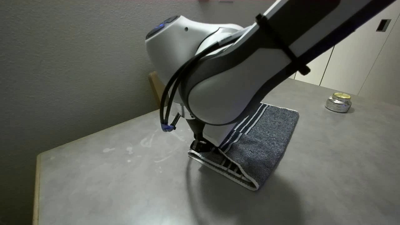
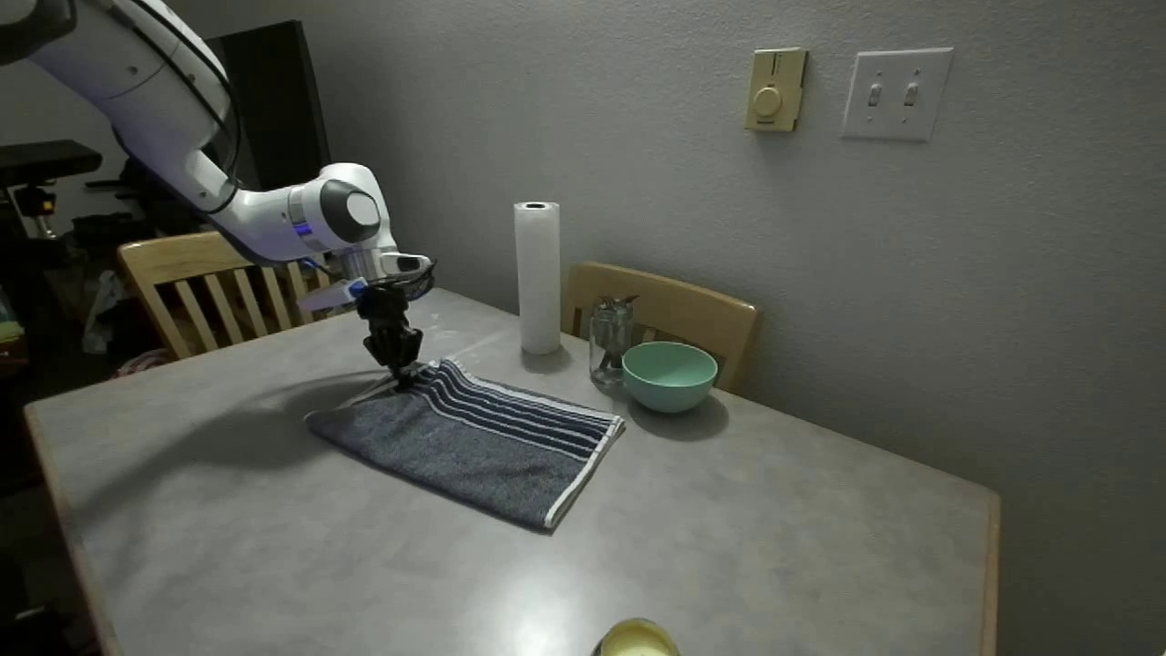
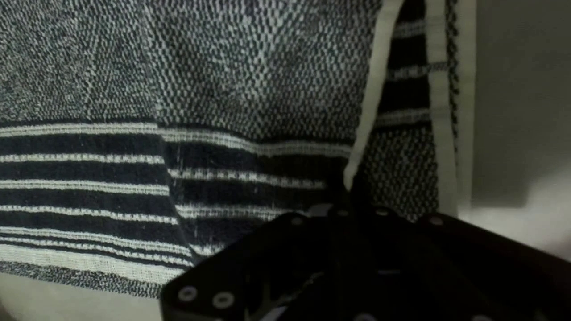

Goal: Unfold the towel

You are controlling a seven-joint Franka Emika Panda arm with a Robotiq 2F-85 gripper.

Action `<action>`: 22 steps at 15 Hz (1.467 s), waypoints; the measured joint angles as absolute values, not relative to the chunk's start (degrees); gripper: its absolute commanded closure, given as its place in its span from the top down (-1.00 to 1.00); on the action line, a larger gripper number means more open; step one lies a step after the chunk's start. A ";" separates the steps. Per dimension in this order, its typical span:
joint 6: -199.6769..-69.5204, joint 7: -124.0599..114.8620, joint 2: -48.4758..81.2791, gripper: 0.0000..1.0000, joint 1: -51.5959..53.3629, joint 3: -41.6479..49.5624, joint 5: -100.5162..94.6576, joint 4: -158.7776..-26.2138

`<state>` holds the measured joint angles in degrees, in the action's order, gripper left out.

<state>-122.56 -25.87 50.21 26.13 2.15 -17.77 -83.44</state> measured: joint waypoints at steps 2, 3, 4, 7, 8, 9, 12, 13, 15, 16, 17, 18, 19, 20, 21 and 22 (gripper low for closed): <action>-122.58 -24.64 50.15 -0.99 26.12 1.65 -17.77 -83.44; -122.59 -24.17 50.12 -0.99 26.13 1.45 -17.77 -83.44; -122.60 -23.78 50.09 -0.99 26.13 1.29 -17.77 -83.44; -122.60 -23.29 49.93 -0.99 26.16 1.13 -17.78 -83.42; -122.60 -23.28 49.85 -0.99 26.18 1.13 -17.78 -83.41; -122.60 -23.29 49.74 -0.99 26.20 1.13 -17.79 -83.40; -122.62 -23.28 49.27 -0.99 26.47 1.12 -17.80 -83.38; -122.62 -23.28 49.00 -0.99 26.57 1.06 -17.80 -83.38; -122.64 -22.96 48.39 -0.99 26.56 0.53 -17.74 -83.38; -122.69 -22.49 48.18 -0.99 26.52 0.16 -17.61 -83.37; -122.71 -21.79 48.07 -0.99 26.44 -0.26 -17.42 -83.37; -122.71 -20.87 48.05 -0.99 26.25 -0.80 -17.18 -83.37; -122.71 -19.57 48.06 -0.99 25.90 -1.47 -16.69 -83.37; -122.72 -18.06 48.07 -0.99 25.45 -2.20 -16.03 -83.37; -122.71 -16.49 48.11 -0.99 24.94 -2.93 -15.22 -83.37; -122.71 -14.93 48.20 -0.99 24.40 -3.59 -14.33 -83.37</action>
<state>-122.71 -14.93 48.20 24.40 -3.59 -14.33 -83.37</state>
